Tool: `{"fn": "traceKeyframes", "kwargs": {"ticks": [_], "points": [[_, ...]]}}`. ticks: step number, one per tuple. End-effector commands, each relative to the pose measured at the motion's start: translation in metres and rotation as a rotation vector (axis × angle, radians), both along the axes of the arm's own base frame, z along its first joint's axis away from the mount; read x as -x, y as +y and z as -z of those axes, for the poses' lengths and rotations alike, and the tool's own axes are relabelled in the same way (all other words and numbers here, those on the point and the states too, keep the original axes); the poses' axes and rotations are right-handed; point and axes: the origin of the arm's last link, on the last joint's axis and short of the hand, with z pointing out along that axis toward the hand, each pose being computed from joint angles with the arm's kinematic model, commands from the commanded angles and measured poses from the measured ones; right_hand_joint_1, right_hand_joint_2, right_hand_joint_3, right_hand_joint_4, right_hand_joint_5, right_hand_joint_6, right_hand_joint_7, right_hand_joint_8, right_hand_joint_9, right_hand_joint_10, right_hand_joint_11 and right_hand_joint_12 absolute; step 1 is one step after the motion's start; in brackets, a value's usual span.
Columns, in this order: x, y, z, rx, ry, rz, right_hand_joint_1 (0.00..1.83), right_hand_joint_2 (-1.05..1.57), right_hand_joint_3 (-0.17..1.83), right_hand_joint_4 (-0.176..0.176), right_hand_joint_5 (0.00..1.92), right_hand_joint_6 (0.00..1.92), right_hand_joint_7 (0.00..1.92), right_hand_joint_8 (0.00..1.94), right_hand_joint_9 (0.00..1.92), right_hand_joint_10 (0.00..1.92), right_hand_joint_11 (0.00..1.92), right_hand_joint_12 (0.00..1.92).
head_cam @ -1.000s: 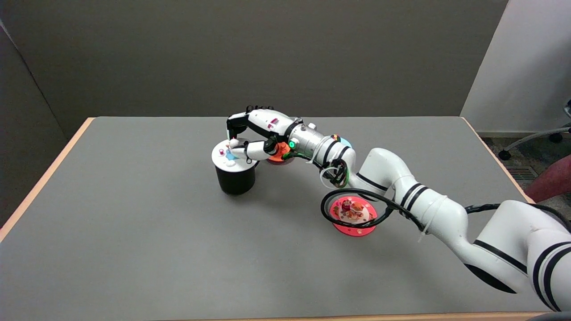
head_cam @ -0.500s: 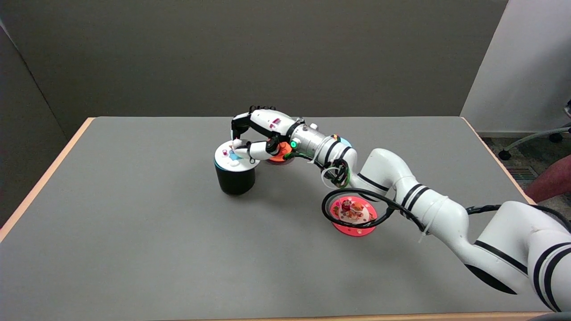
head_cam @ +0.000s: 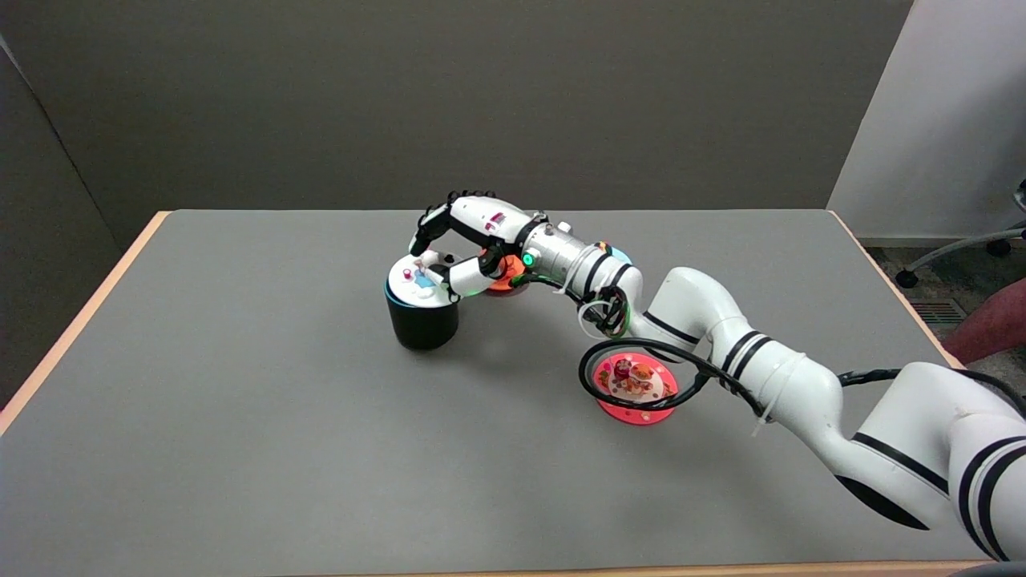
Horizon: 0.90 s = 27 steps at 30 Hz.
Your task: Place the white cup lid onto the cup.
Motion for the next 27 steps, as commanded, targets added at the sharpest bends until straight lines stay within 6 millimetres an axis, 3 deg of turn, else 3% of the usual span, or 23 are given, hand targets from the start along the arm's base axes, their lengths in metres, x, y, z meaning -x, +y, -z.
{"fn": "traceKeyframes", "kwargs": {"ticks": [1,14,27], "points": [[-0.007,0.001,0.005,-0.015,-0.018,-0.018,0.95,0.80,0.77,-0.130,0.78,0.42,0.63,0.42,0.53,0.33,0.39,0.34],[-0.018,0.008,0.017,-0.047,-0.044,-0.050,0.94,0.79,0.78,-0.139,0.78,0.40,0.64,0.40,0.53,0.31,0.39,0.34],[-0.021,0.013,0.003,-0.010,-0.052,-0.056,0.94,0.75,0.80,-0.154,0.77,0.38,0.66,0.35,0.53,0.28,0.38,0.34]]}}
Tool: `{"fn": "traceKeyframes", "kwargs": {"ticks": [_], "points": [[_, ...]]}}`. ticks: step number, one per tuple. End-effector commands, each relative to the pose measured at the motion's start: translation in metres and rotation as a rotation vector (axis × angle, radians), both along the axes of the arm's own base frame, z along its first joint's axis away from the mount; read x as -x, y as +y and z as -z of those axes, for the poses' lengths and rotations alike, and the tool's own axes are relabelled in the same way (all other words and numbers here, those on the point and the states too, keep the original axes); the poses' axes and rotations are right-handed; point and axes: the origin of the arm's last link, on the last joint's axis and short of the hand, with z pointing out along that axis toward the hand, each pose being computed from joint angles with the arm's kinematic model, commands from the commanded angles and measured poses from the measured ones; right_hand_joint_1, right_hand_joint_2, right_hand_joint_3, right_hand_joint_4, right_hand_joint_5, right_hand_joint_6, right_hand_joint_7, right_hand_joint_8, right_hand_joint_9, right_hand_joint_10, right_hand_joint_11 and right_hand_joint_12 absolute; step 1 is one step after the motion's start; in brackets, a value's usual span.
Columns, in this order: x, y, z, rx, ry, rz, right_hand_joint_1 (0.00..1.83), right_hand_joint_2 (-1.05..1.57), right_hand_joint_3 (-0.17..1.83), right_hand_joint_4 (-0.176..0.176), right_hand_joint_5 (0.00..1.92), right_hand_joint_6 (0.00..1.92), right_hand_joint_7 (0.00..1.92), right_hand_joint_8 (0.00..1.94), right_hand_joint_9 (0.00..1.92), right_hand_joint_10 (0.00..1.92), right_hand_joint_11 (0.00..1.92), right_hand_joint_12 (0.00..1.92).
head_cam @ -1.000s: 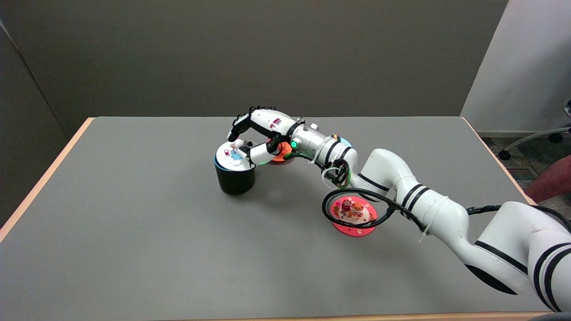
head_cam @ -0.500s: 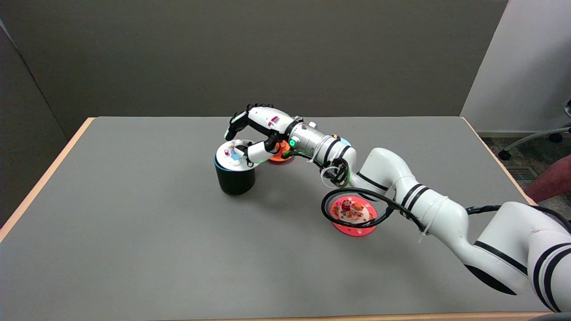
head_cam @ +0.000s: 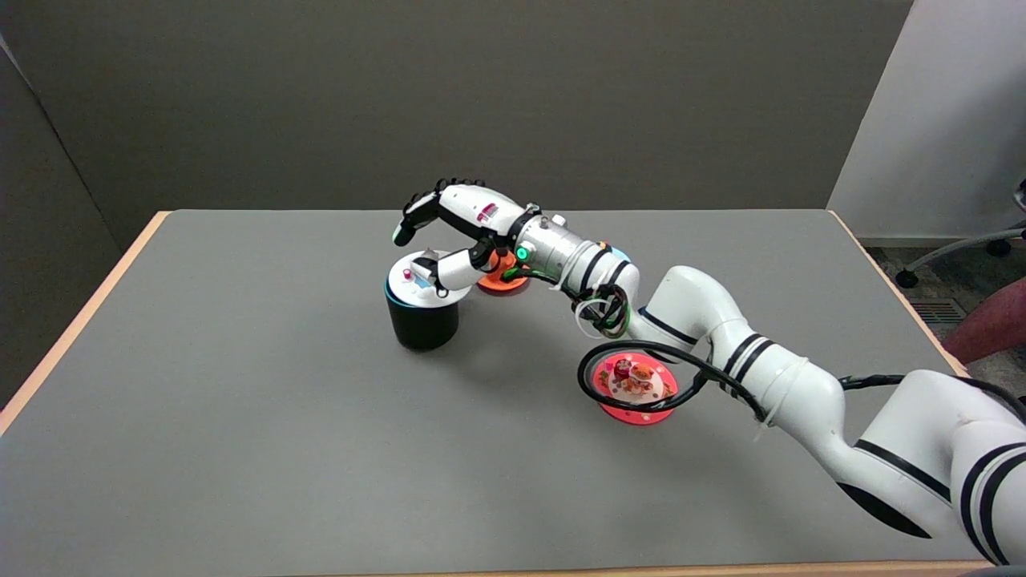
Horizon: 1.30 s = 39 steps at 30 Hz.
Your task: Place the white cup lid onto the cup.
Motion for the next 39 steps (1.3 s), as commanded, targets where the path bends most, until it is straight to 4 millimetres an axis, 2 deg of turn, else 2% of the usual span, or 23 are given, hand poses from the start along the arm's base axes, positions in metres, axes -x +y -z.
{"fn": "traceKeyframes", "kwargs": {"ticks": [1,3,10,19,20,31,33,39], "points": [[-0.002,0.006,-0.011,0.028,-0.004,-0.004,0.94,0.74,0.81,-0.151,0.77,0.36,0.66,0.34,0.53,0.28,0.38,0.34],[0.000,0.006,-0.014,0.035,0.001,0.003,0.94,0.71,0.83,-0.163,0.76,0.34,0.66,0.31,0.53,0.26,0.38,0.35],[0.016,0.001,-0.024,0.057,0.021,0.042,0.94,0.67,0.85,-0.169,0.77,0.34,0.67,0.27,0.53,0.24,0.37,0.35],[0.016,0.000,-0.024,0.054,0.013,0.046,0.94,0.66,0.86,-0.171,0.77,0.34,0.68,0.26,0.53,0.24,0.37,0.34],[0.016,0.000,-0.024,0.054,0.013,0.046,0.86,0.66,0.92,-0.172,0.76,0.37,0.67,0.28,0.52,0.26,0.35,0.38],[0.019,-0.002,-0.026,0.060,0.010,0.053,0.86,0.66,0.93,-0.176,0.77,0.38,0.67,0.27,0.52,0.25,0.35,0.38],[0.018,-0.002,-0.026,0.058,0.011,0.052,0.93,0.69,0.80,-0.176,0.79,0.36,0.67,0.27,0.53,0.25,0.38,0.32],[0.018,-0.002,-0.024,0.056,0.008,0.053,0.93,0.69,0.80,-0.176,0.80,0.38,0.67,0.28,0.53,0.25,0.38,0.32]]}}
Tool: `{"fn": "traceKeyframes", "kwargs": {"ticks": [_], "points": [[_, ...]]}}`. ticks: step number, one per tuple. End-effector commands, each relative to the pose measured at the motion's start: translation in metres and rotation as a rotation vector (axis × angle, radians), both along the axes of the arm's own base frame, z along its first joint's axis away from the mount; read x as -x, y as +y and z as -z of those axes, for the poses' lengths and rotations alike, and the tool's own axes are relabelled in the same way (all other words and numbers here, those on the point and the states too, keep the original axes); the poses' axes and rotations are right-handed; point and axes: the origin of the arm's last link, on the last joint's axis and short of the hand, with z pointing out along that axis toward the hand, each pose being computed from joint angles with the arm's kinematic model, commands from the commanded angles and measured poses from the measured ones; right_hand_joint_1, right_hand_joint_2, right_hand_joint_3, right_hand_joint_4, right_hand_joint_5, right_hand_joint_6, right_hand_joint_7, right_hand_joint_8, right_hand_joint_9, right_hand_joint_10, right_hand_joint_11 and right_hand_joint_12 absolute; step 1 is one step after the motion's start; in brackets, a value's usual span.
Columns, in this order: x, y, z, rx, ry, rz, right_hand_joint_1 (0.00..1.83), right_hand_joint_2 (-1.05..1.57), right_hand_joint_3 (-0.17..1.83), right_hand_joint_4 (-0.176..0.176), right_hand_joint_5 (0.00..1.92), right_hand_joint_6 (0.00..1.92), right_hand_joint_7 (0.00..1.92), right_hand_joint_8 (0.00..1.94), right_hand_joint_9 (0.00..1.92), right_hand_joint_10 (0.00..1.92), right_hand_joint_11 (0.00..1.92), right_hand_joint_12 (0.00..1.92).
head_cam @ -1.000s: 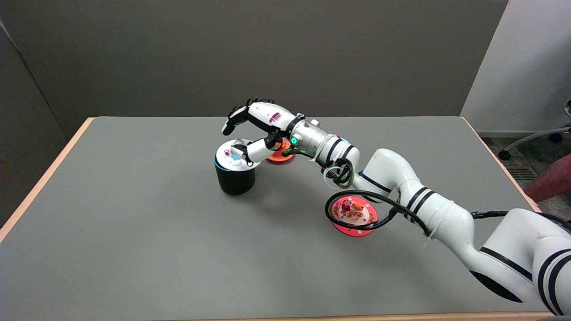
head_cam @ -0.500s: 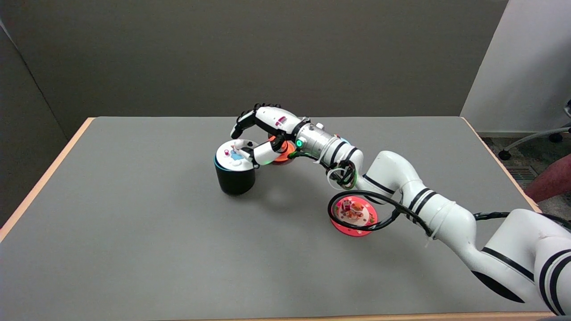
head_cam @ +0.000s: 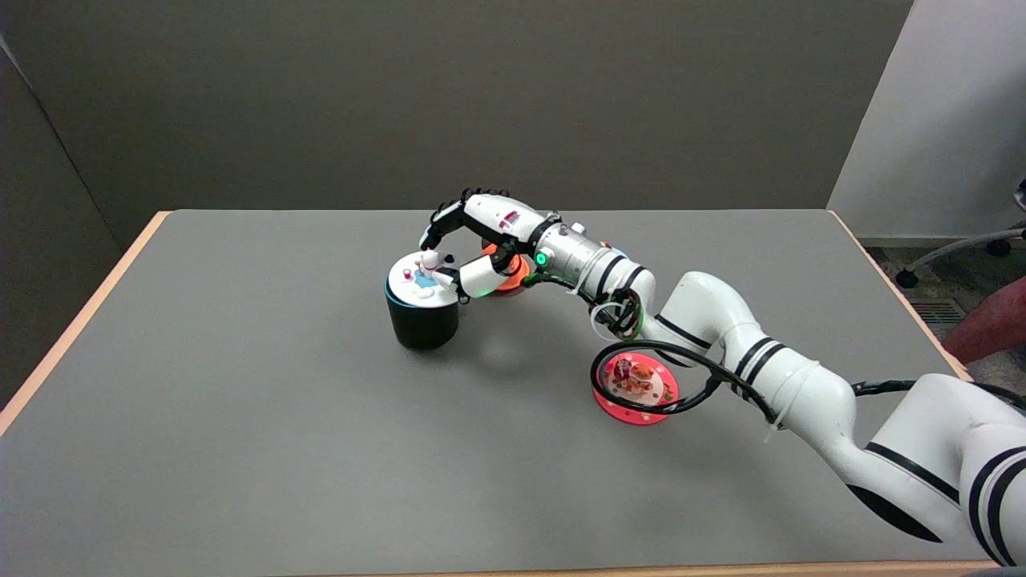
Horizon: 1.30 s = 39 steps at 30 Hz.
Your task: Place the white cup lid onto the cup.
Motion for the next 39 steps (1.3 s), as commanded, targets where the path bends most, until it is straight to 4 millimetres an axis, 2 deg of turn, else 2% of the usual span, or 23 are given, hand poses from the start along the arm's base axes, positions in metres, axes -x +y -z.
{"fn": "traceKeyframes", "kwargs": {"ticks": [1,3,4,6,10,11,12,17,23,39], "points": [[0.001,-0.001,0.000,-0.001,-0.004,0.004,0.94,0.66,0.83,-0.175,0.80,0.39,0.68,0.27,0.54,0.23,0.38,0.33],[0.001,-0.001,0.000,-0.001,-0.005,0.003,0.94,0.66,0.83,-0.170,0.80,0.42,0.69,0.27,0.54,0.23,0.38,0.33],[0.000,-0.001,0.000,-0.001,-0.004,0.002,0.88,0.66,0.88,-0.163,0.79,0.48,0.68,0.30,0.53,0.24,0.36,0.36],[0.000,-0.001,0.001,-0.003,-0.006,0.002,0.93,0.67,0.82,-0.148,0.79,0.53,0.69,0.30,0.54,0.22,0.38,0.32],[0.000,-0.001,0.003,-0.005,-0.011,0.002,0.90,0.71,0.76,-0.087,0.74,0.72,0.67,0.33,0.54,0.24,0.39,0.31],[0.001,0.000,0.004,-0.006,-0.012,0.003,0.94,0.83,0.61,-0.066,0.74,0.94,0.67,0.35,0.54,0.23,0.38,0.33],[0.001,0.000,0.004,-0.006,-0.012,0.003,1.01,1.13,0.22,-0.027,0.76,1.34,0.65,0.39,0.53,0.25,0.36,0.36],[0.000,0.000,0.005,-0.008,-0.012,0.001,0.99,1.14,0.22,-0.005,0.74,1.37,0.63,0.42,0.53,0.28,0.37,0.36],[0.000,-0.001,0.007,-0.011,-0.015,-0.001,0.95,1.15,0.23,0.052,0.71,1.42,0.60,0.46,0.53,0.29,0.37,0.36],[-0.011,0.002,0.014,-0.025,-0.067,-0.019,0.94,1.14,0.26,0.073,0.71,1.43,0.60,0.52,0.53,0.35,0.38,0.36]]}}
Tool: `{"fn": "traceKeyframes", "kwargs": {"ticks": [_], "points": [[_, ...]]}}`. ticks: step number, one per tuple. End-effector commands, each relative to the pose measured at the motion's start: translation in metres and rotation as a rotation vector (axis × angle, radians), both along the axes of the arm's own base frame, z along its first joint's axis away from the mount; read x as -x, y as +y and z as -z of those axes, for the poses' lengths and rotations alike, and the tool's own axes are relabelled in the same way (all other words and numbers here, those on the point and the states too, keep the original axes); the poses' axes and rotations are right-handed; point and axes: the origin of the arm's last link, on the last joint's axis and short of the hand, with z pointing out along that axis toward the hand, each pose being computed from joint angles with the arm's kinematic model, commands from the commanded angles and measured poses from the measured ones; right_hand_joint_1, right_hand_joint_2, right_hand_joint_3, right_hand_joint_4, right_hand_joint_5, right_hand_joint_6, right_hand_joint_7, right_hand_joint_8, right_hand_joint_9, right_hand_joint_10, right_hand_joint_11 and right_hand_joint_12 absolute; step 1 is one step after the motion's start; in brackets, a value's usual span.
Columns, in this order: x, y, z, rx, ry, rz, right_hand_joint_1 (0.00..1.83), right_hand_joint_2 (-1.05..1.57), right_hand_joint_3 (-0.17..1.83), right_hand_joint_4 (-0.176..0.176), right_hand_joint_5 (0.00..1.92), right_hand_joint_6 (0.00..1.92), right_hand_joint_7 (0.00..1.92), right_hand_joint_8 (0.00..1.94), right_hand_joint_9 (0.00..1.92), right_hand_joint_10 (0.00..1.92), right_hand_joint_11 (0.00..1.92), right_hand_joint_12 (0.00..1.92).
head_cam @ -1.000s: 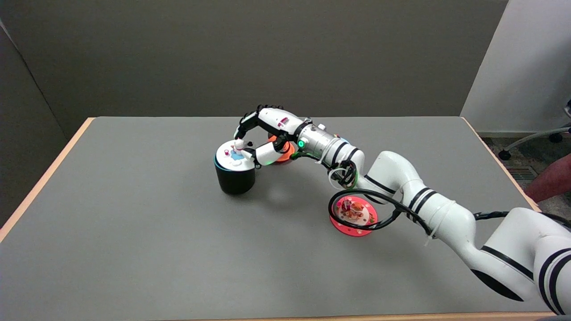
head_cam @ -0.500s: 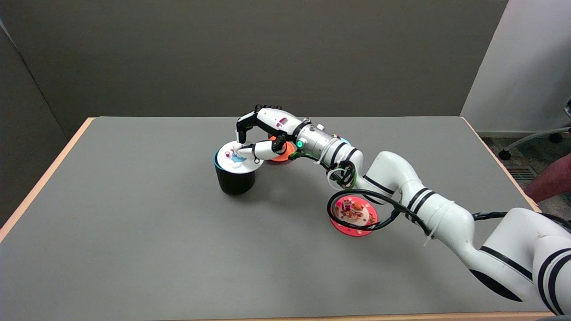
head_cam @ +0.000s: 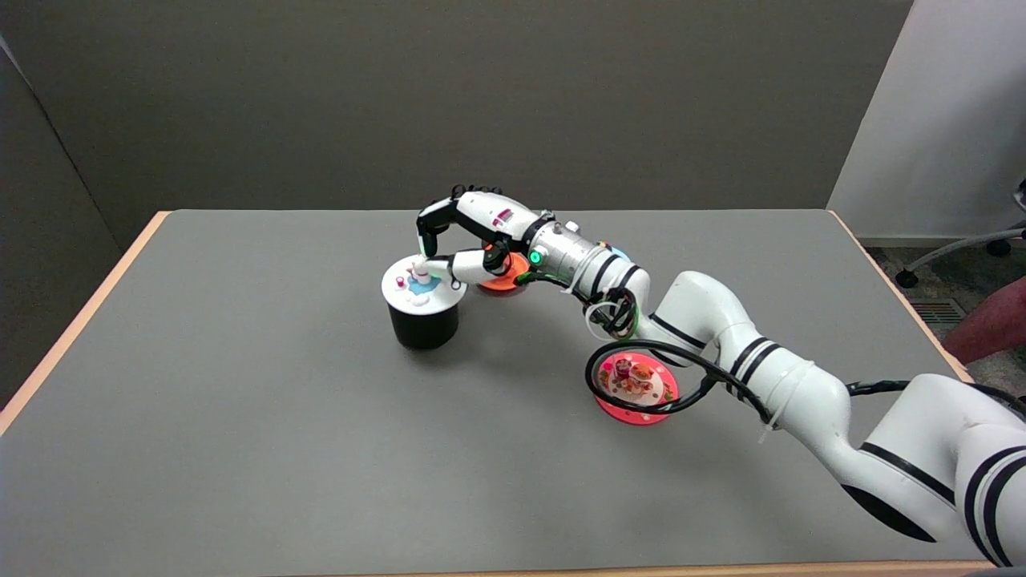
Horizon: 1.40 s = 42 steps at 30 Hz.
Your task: Place the white cup lid onto the cup.
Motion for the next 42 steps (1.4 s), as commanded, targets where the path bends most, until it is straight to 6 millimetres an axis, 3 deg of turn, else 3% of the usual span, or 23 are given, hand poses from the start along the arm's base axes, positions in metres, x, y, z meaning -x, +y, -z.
{"fn": "traceKeyframes", "kwargs": {"ticks": [1,19,23,24,27,28,29,32,36,37,42], "points": [[-0.008,0.002,0.006,-0.010,-0.050,-0.008,0.93,1.14,0.26,0.076,0.71,1.43,0.60,0.52,0.53,0.35,0.38,0.36],[-0.016,0.003,0.000,-0.001,-0.048,-0.035,0.90,1.19,0.24,0.070,0.64,1.52,0.56,0.53,0.52,0.36,0.37,0.37],[-0.017,0.005,-0.002,0.005,-0.054,-0.038,0.92,1.20,0.22,0.037,0.64,1.51,0.56,0.52,0.52,0.34,0.37,0.37],[-0.019,0.004,-0.004,0.011,-0.057,-0.043,0.94,1.19,0.21,0.014,0.66,1.48,0.57,0.51,0.52,0.34,0.37,0.36],[-0.023,0.005,-0.010,0.029,-0.056,-0.059,1.02,1.16,0.20,-0.082,0.72,1.39,0.61,0.46,0.52,0.33,0.37,0.36],[-0.025,0.006,-0.012,0.036,-0.049,-0.067,0.95,0.92,0.57,-0.116,0.73,0.87,0.63,0.39,0.53,0.29,0.38,0.33],[-0.026,0.008,-0.014,0.039,-0.040,-0.075,0.91,0.78,0.79,-0.135,0.74,0.56,0.65,0.35,0.54,0.27,0.39,0.31],[-0.031,0.015,-0.025,0.073,-0.011,-0.104,0.89,0.75,0.86,-0.174,0.77,0.43,0.67,0.31,0.53,0.28,0.38,0.33],[-0.041,0.031,-0.047,0.154,-0.007,-0.154,0.86,0.73,0.90,-0.176,0.78,0.41,0.68,0.31,0.53,0.26,0.36,0.34],[-0.046,0.035,-0.052,0.170,-0.004,-0.172,0.92,0.76,0.79,-0.176,0.79,0.39,0.68,0.30,0.54,0.26,0.38,0.31],[-0.078,0.064,-0.084,0.281,-0.029,-0.268,0.92,0.74,0.82,-0.176,0.81,0.38,0.71,0.28,0.55,0.23,0.38,0.30]]}}
